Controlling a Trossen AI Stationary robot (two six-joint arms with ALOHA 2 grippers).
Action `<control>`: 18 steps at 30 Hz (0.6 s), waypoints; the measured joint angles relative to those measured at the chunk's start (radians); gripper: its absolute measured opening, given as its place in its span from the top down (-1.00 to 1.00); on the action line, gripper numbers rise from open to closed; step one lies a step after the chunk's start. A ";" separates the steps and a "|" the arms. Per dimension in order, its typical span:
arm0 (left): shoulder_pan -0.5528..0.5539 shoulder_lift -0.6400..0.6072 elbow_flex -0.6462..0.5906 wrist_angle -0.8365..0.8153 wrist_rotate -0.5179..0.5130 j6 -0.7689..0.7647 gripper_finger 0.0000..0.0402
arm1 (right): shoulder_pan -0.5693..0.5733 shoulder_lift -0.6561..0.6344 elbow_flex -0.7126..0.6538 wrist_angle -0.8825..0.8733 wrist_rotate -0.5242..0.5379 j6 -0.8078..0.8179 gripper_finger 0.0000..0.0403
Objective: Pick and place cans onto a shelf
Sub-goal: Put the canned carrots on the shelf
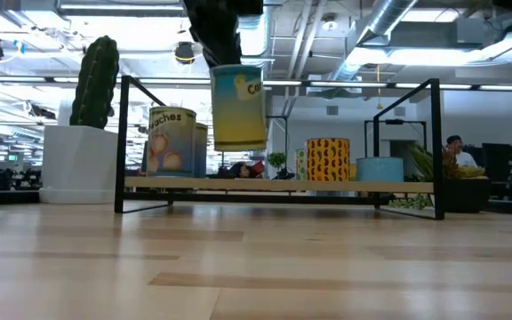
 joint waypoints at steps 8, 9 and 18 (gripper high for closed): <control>0.104 0.009 0.000 0.013 0.050 0.055 1.00 | 0.000 0.000 0.000 -0.004 0.023 -0.006 0.41; 0.106 0.019 0.001 0.027 0.052 0.055 1.00 | 0.000 0.000 0.000 -0.005 0.024 -0.007 0.41; 0.107 0.104 -0.001 0.033 0.050 0.071 1.00 | 0.000 -0.001 0.000 -0.017 0.024 -0.007 0.41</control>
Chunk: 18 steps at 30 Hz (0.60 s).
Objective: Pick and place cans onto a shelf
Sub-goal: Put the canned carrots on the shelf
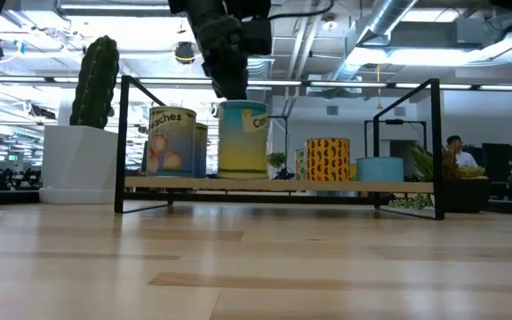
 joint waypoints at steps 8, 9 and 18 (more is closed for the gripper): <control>0.006 -0.007 0.001 -0.005 -0.063 0.008 1.00 | 0.000 0.000 0.000 0.000 0.000 0.007 0.41; 0.007 -0.007 0.001 -0.005 -0.091 0.017 1.00 | 0.000 0.000 0.000 0.000 -0.001 0.015 0.41; 0.012 -0.006 0.001 -0.005 -0.128 0.032 0.97 | 0.035 0.000 0.000 0.007 -0.001 0.063 0.41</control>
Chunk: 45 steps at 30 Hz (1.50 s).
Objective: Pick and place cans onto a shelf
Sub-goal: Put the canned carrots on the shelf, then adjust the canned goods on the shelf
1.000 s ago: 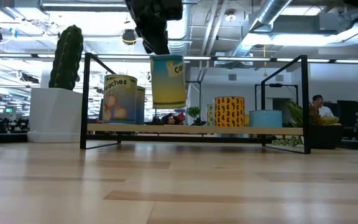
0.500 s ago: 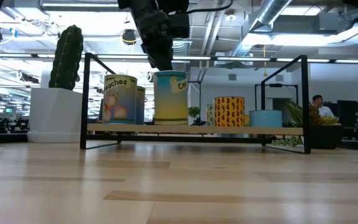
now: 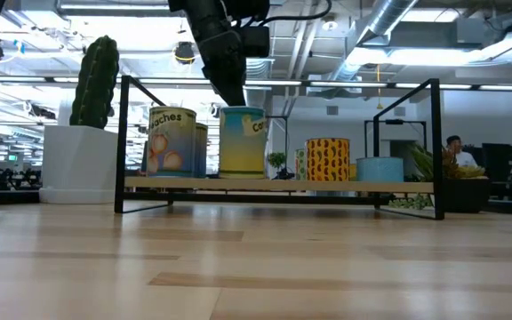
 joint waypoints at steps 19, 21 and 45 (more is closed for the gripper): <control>-0.033 -0.080 -0.001 -0.007 0.027 -0.058 0.56 | 0.007 0.000 0.000 -0.037 0.028 0.014 0.41; -0.068 -0.116 -0.001 -0.007 0.027 -0.060 0.56 | -0.003 0.000 0.000 -0.052 0.027 0.015 0.41; -0.595 -0.213 -0.413 0.503 -0.235 -0.356 0.56 | -0.119 0.000 0.000 -0.056 0.057 -0.054 0.41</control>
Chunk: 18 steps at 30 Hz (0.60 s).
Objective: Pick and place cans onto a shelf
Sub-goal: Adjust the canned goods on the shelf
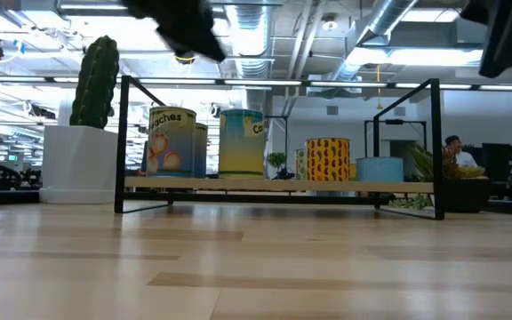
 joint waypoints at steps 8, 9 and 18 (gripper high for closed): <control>-0.077 -0.002 -0.081 -0.022 -0.091 -0.173 0.56 | -0.030 0.000 0.000 0.000 0.003 -0.011 0.41; -0.085 -0.002 -0.083 -0.026 -0.106 -0.181 0.56 | -0.033 0.000 0.000 0.000 0.004 -0.011 0.41; -0.146 -0.002 -0.084 -0.166 -0.229 -0.287 0.56 | -0.056 0.000 0.000 -0.004 0.019 -0.021 0.41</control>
